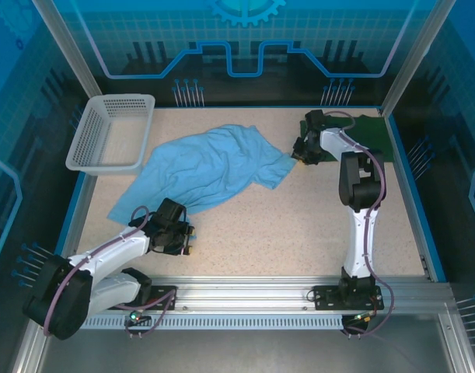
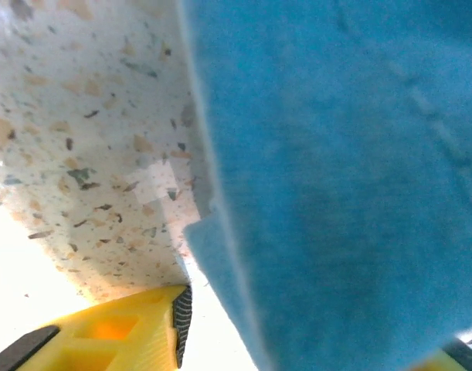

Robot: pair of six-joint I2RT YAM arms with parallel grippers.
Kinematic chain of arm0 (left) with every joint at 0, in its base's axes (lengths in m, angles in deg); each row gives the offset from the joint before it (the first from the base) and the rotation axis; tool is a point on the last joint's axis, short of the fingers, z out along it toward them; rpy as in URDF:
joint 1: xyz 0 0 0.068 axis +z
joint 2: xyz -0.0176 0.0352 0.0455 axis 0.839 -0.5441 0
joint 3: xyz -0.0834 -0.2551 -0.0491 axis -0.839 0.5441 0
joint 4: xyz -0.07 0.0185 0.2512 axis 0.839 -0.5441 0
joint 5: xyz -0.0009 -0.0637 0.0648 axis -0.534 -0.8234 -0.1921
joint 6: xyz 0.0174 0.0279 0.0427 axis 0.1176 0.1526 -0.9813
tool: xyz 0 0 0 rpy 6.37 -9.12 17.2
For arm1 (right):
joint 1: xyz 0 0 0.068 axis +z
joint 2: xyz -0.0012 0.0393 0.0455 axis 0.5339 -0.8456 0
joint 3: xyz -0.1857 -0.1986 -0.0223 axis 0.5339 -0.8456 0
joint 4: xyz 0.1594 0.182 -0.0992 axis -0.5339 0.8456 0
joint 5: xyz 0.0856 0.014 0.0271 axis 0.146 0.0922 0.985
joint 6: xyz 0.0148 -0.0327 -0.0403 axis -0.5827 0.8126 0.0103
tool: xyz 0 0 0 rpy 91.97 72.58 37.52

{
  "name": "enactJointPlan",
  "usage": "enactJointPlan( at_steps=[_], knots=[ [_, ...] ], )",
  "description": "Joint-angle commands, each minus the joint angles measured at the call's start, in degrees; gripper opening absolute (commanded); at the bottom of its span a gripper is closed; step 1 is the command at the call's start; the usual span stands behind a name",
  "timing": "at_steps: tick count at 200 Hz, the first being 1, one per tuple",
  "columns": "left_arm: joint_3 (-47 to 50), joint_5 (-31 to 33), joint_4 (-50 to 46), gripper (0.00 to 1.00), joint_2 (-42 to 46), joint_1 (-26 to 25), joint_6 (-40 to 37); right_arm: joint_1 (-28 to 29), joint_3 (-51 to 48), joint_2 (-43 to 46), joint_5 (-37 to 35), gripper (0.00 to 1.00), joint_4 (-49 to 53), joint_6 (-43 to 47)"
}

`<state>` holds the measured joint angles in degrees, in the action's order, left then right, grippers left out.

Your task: Fold and stack the t-shirts

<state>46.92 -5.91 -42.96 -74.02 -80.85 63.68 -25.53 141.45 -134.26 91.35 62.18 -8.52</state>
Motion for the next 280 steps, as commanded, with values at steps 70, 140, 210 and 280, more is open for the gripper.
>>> enactJointPlan(
  at_steps=[70, 140, 210, 280],
  knots=[
    [1.4, 4.5, -1.4, 0.40, 1.3, 2.6, -4.5, 1.4, 1.1, -1.8, 0.6, 0.05, 2.7, 0.5],
    [-0.6, 0.8, 0.0, 0.42, -0.5, 1.6, -4.2, 1.4, -0.2, -0.8, 0.8, 0.01, 2.5, 0.6],
    [-4.7, 1.1, -2.8, 0.46, -2.6, -1.4, -3.5, 1.1, -1.5, 0.2, 1.2, 0.00, 2.2, 0.6],
    [-7.4, 2.6, -2.2, 0.39, -10.3, -2.2, -4.4, 0.7, -2.2, 0.7, 1.8, 0.00, 2.2, 0.9]
  ],
)
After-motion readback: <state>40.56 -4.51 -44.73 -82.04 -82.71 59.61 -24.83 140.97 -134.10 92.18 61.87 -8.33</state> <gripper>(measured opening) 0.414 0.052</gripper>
